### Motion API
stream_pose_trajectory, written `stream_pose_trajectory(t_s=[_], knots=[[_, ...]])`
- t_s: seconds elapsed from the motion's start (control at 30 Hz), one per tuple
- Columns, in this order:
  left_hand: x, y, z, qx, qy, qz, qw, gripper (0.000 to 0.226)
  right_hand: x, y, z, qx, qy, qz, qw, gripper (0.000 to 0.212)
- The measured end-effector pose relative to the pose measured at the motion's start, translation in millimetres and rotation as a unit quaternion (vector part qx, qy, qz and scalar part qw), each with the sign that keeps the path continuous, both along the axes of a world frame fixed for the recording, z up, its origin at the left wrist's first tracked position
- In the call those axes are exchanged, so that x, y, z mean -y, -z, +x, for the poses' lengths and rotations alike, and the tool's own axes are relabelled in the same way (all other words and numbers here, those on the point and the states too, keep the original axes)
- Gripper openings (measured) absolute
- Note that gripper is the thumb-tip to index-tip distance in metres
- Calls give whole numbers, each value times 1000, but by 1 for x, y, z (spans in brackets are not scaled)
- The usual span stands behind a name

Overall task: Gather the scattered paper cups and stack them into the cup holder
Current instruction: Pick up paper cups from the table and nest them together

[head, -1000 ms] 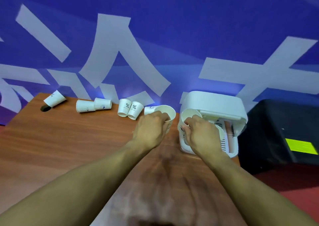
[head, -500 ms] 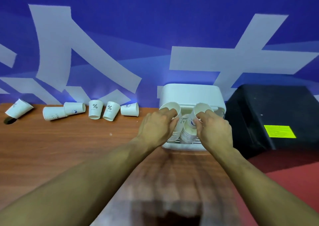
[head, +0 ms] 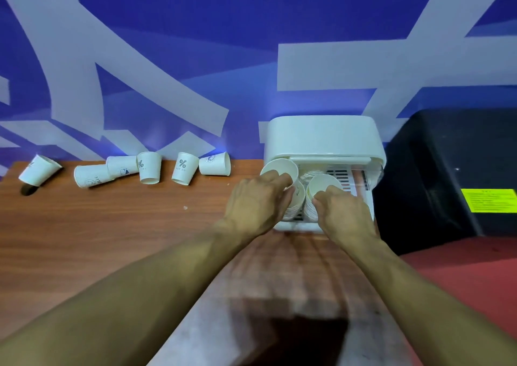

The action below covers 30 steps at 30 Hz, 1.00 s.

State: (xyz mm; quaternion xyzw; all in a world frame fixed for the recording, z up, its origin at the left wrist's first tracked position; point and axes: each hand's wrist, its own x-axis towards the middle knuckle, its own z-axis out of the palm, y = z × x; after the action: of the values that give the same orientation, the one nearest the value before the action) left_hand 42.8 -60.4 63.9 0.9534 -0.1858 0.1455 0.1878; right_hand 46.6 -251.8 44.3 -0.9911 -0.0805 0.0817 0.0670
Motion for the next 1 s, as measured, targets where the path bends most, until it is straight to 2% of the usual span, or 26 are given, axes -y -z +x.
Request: stream_pose_trajectory(t_s=[0.13, 0.47, 0.6, 0.8, 1.0], knots=[[2, 3, 1, 2, 6, 6, 1000, 19, -1, 7, 2, 1, -3, 32, 999, 29], [7, 11, -6, 21, 42, 54, 997, 24, -9, 12, 2, 36, 17, 28, 999, 28], [3, 23, -4, -20, 55, 83, 995, 19, -9, 16, 3, 45, 16, 23, 999, 29], [0, 39, 5, -125, 59, 101, 985, 29, -10, 19, 4, 52, 24, 30, 998, 28], [3, 42, 3, -175, 58, 54, 981, 26, -10, 21, 6, 51, 30, 46, 997, 25]])
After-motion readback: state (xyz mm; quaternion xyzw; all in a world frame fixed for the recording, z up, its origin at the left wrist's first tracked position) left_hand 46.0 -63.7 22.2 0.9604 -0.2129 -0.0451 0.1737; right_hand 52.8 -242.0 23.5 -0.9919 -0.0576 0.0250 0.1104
